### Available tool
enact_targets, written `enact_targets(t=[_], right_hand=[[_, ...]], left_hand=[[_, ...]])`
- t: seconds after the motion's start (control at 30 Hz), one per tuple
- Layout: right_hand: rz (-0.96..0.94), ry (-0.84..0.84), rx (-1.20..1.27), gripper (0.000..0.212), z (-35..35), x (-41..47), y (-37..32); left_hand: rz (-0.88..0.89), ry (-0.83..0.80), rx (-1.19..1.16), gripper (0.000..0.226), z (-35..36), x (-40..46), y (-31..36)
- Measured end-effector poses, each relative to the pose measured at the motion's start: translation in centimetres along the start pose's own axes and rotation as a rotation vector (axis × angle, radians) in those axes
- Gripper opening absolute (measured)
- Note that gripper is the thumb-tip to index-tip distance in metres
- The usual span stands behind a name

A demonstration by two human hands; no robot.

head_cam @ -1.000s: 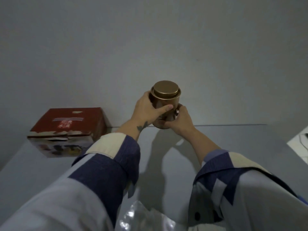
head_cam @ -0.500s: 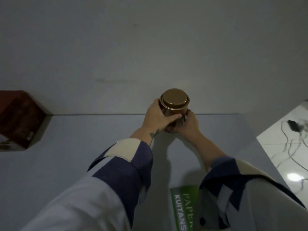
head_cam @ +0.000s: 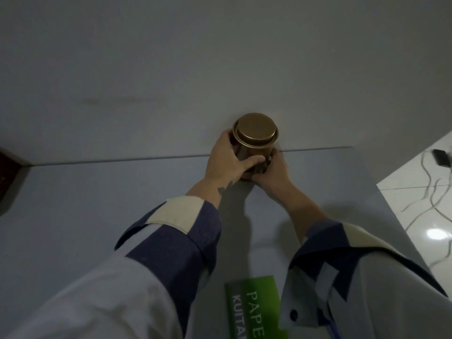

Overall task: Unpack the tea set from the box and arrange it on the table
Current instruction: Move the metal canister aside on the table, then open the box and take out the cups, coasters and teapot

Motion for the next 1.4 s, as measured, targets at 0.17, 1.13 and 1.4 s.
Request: enact_targets(t=[0.17,1.13,1.4], right_hand=[[0.076,-0.052,0.046,0.118,1.0,0.1,0.9],[-0.011,-0.517,-0.700,0.067,37.1,-27.1,-18.1],[-0.087,-0.494,-0.558,0.065,46.4,-27.3,-20.4]], left_hand=[[0.006,-0.094,0.003,0.100,0.0,-0.5,0.6],[-0.092,-0.043,0.653,0.036,-45.4,-23.9,-20.7],[-0.237,0.102,0.553,0.037,-54.5,-24.7,-28.9]])
Point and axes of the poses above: each hand's wrist, its own x-axis towards the middle knuckle, its own z-axis out of the palm, y = z × x, the point moved 9 cm from there along x, towards the middle knuckle, and after that the axes turned 13 degrees about x, right-handed, at the moved point
